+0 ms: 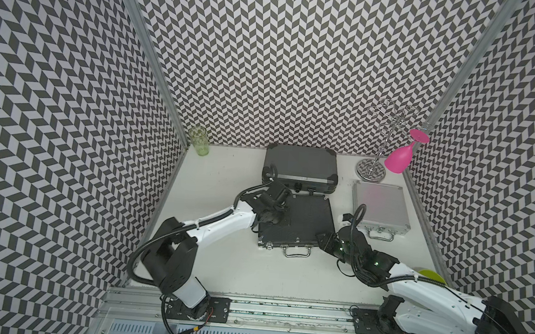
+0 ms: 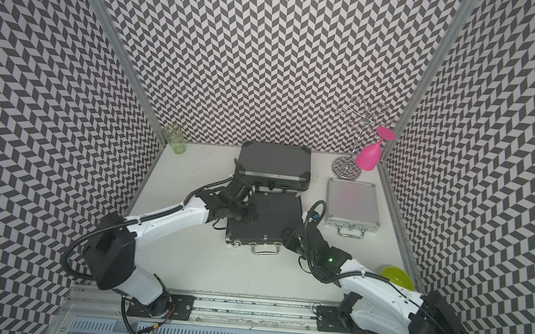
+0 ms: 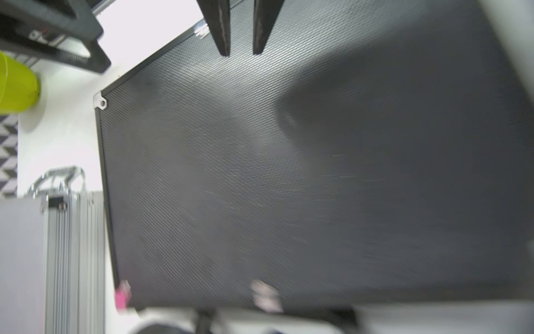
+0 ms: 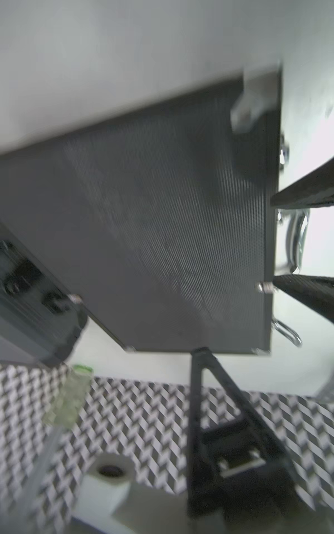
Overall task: Close the poker set cases
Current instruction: Fasten the fastener on the poker set case.
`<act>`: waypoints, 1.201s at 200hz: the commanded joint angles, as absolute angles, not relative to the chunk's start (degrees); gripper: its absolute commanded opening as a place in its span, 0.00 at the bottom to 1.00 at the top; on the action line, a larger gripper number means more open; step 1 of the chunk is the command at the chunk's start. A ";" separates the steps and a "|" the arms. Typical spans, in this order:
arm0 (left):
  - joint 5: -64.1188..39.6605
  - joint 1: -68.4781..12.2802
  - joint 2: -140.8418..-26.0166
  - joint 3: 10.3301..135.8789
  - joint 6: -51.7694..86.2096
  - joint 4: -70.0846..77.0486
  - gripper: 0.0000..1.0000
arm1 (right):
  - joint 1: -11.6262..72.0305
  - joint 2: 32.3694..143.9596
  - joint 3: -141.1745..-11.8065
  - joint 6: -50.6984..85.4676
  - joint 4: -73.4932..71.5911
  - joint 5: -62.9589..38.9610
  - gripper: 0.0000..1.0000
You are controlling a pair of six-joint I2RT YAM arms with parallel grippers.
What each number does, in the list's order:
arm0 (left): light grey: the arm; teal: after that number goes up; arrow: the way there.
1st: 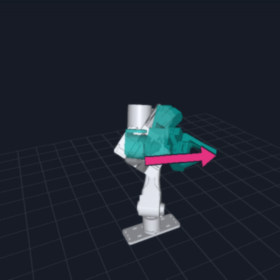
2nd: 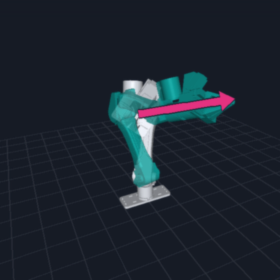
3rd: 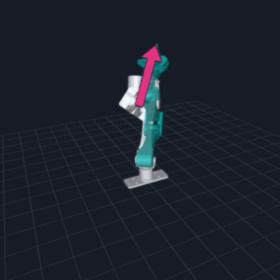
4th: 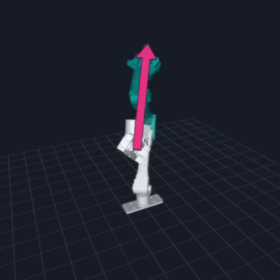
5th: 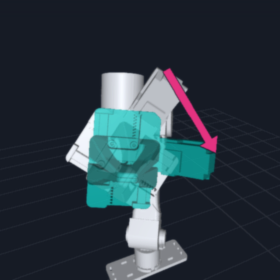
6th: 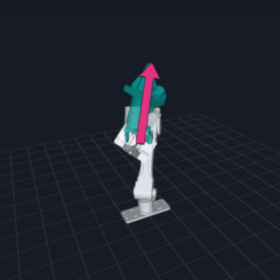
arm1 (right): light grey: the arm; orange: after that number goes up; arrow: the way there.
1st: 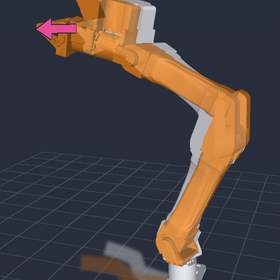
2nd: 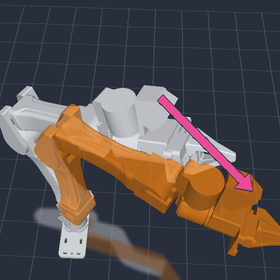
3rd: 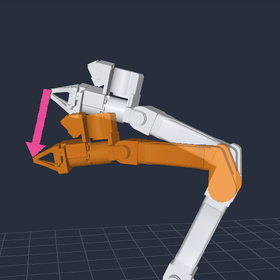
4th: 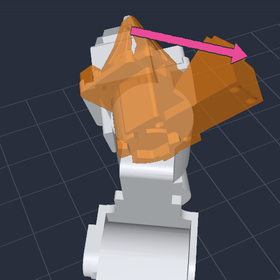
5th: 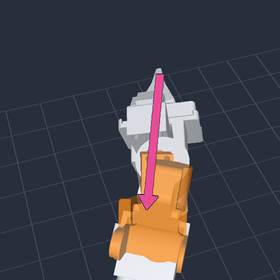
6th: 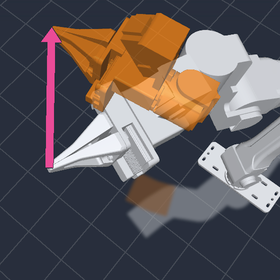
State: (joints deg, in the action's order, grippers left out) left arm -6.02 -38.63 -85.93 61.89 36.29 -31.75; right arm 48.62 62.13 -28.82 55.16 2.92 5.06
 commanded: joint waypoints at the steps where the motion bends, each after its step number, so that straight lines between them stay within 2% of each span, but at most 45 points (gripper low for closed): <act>1: -5.18 -34.76 -79.83 56.05 36.61 -34.91 0.16 | 54.78 68.08 -33.03 53.52 -2.67 3.62 0.43; 40: -7.79 -32.89 -77.27 48.95 33.89 -33.47 0.16 | 62.91 81.62 -41.42 57.38 -6.88 4.48 0.48; 81: -8.36 -30.99 -78.01 43.43 32.37 -30.99 0.14 | 67.21 88.95 -45.54 63.63 -9.02 6.94 0.48; 154: -9.18 -30.50 -77.70 39.24 32.08 -29.97 0.11 | 67.64 92.61 -40.39 75.85 -11.66 10.10 0.39; 209: -9.48 -30.50 -77.39 39.81 31.64 -30.29 0.11 | 67.60 96.99 -42.47 76.04 -10.88 10.37 0.37; 240: -9.05 -30.51 -77.96 40.59 31.25 -30.54 0.10 | 68.30 92.51 -41.86 75.05 -8.06 13.08 0.37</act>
State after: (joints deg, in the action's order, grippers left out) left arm -10.72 -30.59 -75.24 42.54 32.29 -24.75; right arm 67.64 96.27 -41.50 74.43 -8.69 9.72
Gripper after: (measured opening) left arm 0.106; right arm 0.369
